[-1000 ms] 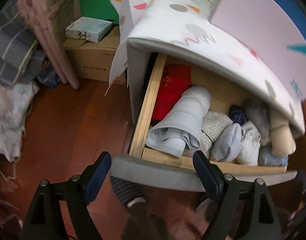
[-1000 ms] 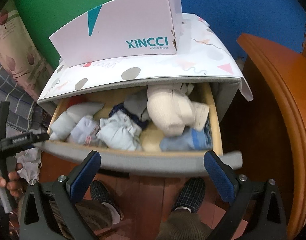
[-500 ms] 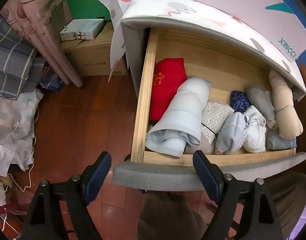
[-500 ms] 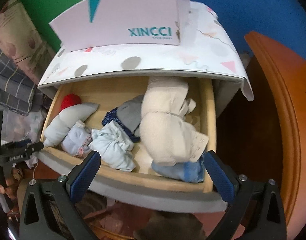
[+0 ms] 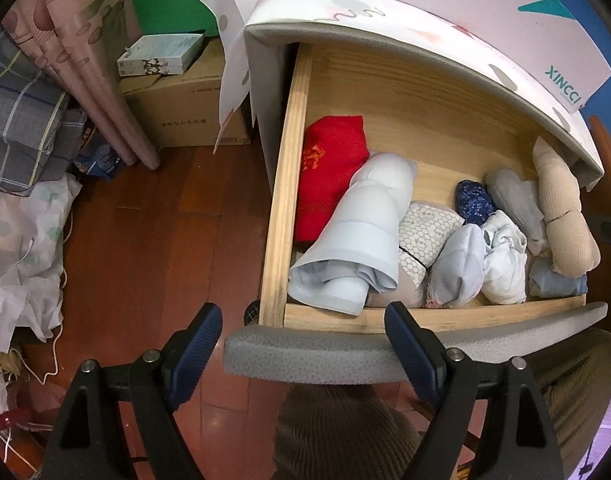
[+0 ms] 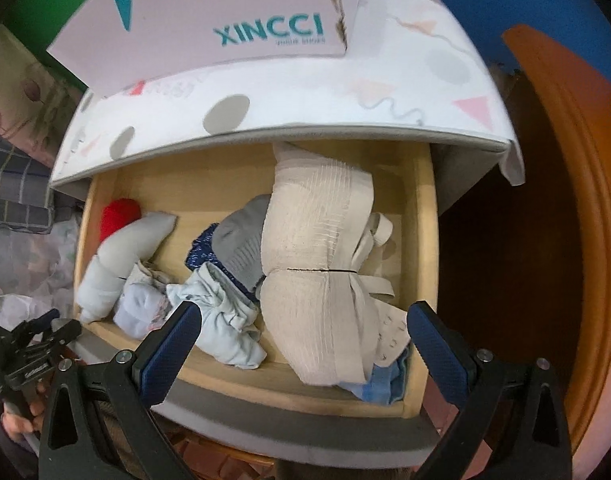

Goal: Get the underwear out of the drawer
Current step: 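Lower the right gripper onto the beige padded bra and grasp it, then grasp the light blue rolled underwear with the left gripper while the right gripper holds the beige bra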

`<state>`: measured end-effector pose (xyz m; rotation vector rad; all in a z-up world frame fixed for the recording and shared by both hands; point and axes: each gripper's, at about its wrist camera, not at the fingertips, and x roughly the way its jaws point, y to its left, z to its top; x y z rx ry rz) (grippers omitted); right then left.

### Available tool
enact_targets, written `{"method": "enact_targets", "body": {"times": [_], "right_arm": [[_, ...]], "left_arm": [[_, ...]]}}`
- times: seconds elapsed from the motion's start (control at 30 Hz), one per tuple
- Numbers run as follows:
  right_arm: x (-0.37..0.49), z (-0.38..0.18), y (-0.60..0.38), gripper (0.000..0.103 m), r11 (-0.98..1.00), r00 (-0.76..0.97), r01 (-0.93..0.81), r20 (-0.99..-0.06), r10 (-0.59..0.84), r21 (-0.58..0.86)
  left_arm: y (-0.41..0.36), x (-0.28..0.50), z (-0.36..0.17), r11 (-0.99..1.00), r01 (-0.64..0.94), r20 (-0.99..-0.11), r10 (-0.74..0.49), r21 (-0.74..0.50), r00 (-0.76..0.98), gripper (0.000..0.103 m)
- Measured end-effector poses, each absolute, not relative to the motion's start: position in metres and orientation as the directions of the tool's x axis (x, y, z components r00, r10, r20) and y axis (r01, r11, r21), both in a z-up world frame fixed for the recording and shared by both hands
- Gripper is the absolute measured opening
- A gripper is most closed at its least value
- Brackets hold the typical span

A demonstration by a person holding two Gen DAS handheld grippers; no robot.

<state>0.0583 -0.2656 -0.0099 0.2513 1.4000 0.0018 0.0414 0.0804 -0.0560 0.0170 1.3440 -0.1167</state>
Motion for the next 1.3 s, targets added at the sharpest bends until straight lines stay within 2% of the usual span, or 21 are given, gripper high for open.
{"method": "enact_targets", "body": {"times": [0.17, 0.3, 0.4, 0.7, 0.9, 1.3], "right_arm": [[0.07, -0.026, -0.26, 0.092, 0.98, 0.141, 0.139, -0.982, 0.123, 0.142], [0.075, -0.04, -0.259, 0.075, 0.982, 0.128, 0.153, -0.987, 0.095, 0.115], [0.078, -0.05, -0.262, 0.071, 0.979, 0.119, 0.168, -0.988, 0.097, 0.116], [0.079, -0.071, -0.253, 0.07, 0.986, 0.106, 0.143, -0.992, 0.071, 0.085], [0.078, -0.073, -0.255, 0.062, 0.981, 0.118, 0.161, -0.989, 0.091, 0.11], [0.05, -0.037, -0.269, 0.06, 0.975, 0.189, 0.137, -0.971, 0.146, 0.173]], "left_arm": [[0.082, 0.04, -0.053, 0.991, 0.091, -0.968, -0.112, -0.093, 0.227, 0.086], [0.083, 0.04, -0.042, 0.988, 0.106, -0.956, -0.134, -0.109, 0.26, 0.086], [0.084, 0.043, -0.032, 0.986, 0.105, -0.946, -0.158, -0.133, 0.285, 0.086], [0.068, 0.061, -0.02, 0.981, 0.137, -0.939, -0.173, -0.138, 0.296, 0.086], [0.046, 0.084, -0.028, 0.973, 0.189, -0.952, -0.179, -0.133, 0.248, 0.086], [0.021, 0.117, -0.068, 0.975, 0.208, -0.985, -0.104, -0.073, 0.141, 0.085]]}}
